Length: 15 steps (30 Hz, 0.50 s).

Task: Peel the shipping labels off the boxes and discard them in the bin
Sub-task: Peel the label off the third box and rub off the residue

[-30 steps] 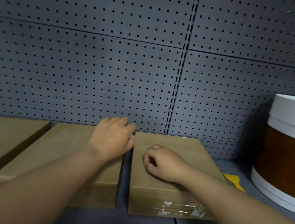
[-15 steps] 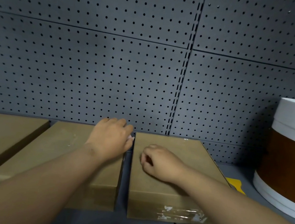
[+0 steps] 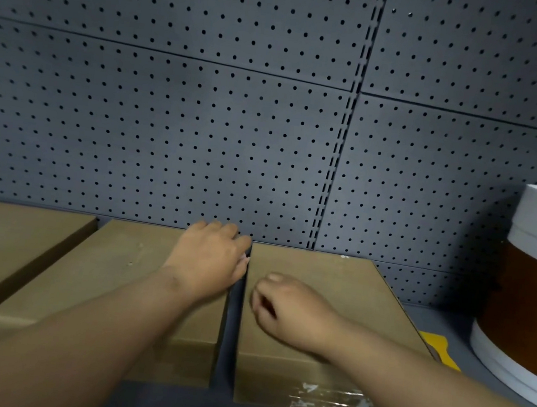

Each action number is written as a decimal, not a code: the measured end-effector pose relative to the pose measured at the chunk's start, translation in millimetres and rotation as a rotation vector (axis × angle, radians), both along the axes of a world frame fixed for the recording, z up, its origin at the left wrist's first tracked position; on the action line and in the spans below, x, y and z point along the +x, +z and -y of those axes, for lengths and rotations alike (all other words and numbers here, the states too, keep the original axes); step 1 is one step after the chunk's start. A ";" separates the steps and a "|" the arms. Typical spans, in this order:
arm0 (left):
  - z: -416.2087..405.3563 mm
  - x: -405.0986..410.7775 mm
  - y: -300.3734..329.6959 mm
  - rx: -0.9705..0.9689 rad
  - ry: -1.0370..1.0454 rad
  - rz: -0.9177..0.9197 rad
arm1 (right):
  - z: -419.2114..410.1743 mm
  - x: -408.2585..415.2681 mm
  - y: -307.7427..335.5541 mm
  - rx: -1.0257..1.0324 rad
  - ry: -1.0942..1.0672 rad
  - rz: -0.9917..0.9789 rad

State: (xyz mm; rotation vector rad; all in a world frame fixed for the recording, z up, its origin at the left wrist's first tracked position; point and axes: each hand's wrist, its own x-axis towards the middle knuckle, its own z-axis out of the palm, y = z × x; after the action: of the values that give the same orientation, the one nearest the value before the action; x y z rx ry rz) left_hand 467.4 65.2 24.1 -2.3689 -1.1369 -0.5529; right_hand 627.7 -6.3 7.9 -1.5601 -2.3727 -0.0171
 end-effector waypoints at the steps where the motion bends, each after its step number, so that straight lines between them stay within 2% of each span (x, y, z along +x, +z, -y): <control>1: -0.8 -0.8 -1.0 0.006 0.001 0.000 | 7.9 6.4 1.9 -0.032 0.039 0.000; 4: -3.2 -4.0 -2.9 0.005 0.004 0.007 | 13.6 39.2 10.3 -0.092 -0.018 0.049; 7: -6.1 -5.8 -3.4 0.002 0.013 0.013 | -3.3 64.4 13.8 -0.047 -0.179 0.075; 10: -8.7 -4.7 -5.1 -0.002 0.016 0.013 | -24.4 54.8 11.4 -0.002 -0.306 0.060; 12: -10.3 -2.3 -4.9 0.002 0.013 0.014 | -34.0 34.3 7.3 0.022 -0.287 0.033; 15: -12.4 -0.1 -4.5 0.007 0.006 0.021 | -29.5 6.9 0.7 0.026 -0.118 0.018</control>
State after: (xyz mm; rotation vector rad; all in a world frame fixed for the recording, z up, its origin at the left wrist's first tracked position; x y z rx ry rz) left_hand 467.3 77.6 19.6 -2.3585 -1.1489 -0.5796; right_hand 634.6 23.2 8.6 -1.6928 -2.2811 -0.0872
